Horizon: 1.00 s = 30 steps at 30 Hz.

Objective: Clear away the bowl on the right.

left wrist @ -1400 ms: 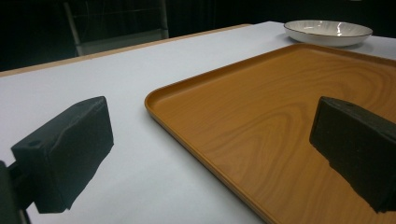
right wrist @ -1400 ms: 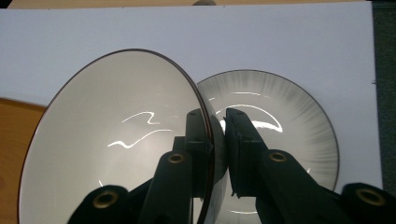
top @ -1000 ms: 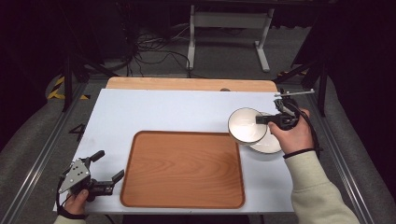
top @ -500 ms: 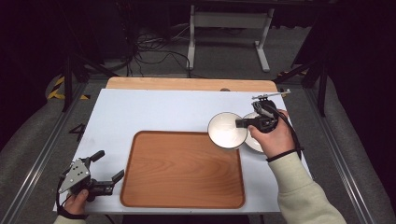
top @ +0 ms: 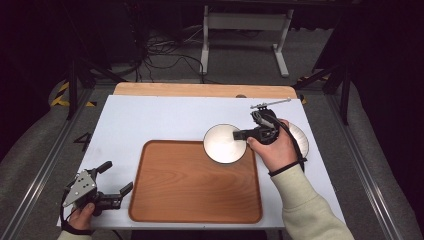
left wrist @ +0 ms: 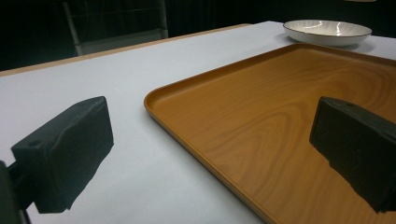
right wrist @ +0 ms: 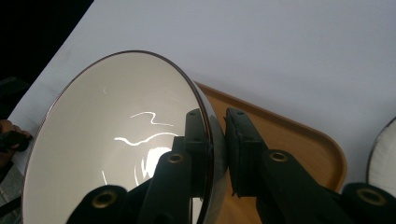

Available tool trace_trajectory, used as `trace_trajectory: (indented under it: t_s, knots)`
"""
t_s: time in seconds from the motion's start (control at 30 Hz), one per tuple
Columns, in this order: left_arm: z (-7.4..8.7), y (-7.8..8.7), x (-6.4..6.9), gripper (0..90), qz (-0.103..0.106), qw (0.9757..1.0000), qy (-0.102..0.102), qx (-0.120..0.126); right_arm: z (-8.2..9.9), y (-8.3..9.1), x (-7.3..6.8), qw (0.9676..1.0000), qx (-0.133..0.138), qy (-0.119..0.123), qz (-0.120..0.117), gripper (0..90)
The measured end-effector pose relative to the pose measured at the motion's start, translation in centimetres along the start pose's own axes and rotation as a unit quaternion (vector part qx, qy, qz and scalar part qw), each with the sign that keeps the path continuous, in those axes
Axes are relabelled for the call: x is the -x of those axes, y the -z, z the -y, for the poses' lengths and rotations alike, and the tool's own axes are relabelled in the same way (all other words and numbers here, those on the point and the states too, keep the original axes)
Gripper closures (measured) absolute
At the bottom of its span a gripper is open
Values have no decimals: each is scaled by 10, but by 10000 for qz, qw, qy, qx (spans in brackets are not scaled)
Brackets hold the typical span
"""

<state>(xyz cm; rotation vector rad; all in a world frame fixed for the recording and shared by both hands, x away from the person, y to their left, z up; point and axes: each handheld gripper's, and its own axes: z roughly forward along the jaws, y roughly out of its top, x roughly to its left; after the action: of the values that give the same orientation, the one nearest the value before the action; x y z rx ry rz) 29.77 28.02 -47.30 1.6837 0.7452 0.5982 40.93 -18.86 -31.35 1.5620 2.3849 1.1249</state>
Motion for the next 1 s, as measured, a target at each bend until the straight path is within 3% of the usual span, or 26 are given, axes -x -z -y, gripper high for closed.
trace_trajectory:
  t_s: [0.43,1.0]
  knots:
    - [0,0,0,3,5,10000,2,22,3,-20,-19,9991,-15,-7,-417,798]
    - [0,0,0,3,16,10000,-8,28,27,-65,-23,9978,-352,-120,-547,794]
